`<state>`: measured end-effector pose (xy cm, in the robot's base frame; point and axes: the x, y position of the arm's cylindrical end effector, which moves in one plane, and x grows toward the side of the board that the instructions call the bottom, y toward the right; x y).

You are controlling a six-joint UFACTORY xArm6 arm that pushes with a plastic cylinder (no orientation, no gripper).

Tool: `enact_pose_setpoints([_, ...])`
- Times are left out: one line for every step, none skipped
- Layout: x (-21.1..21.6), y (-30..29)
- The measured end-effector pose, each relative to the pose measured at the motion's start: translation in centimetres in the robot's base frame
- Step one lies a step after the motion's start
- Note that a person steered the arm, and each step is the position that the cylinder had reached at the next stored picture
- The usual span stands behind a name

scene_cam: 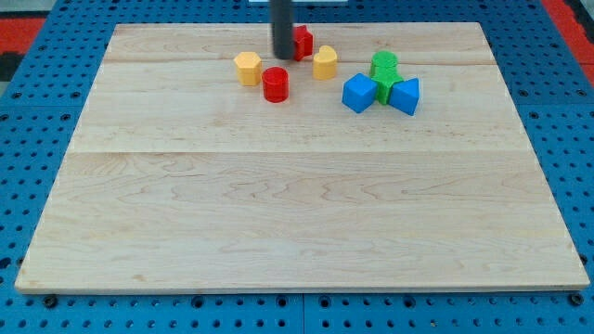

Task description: Tap on red circle from top right

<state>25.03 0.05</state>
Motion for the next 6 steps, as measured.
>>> enact_pose_setpoints([1.1, 4.9])
enact_pose_setpoints([3.6, 6.2])
enact_pose_setpoints([3.4, 5.1])
enact_pose_setpoints([2.7, -0.3])
enact_pose_setpoints([5.5, -0.4])
enact_pose_setpoints([6.2, -1.2])
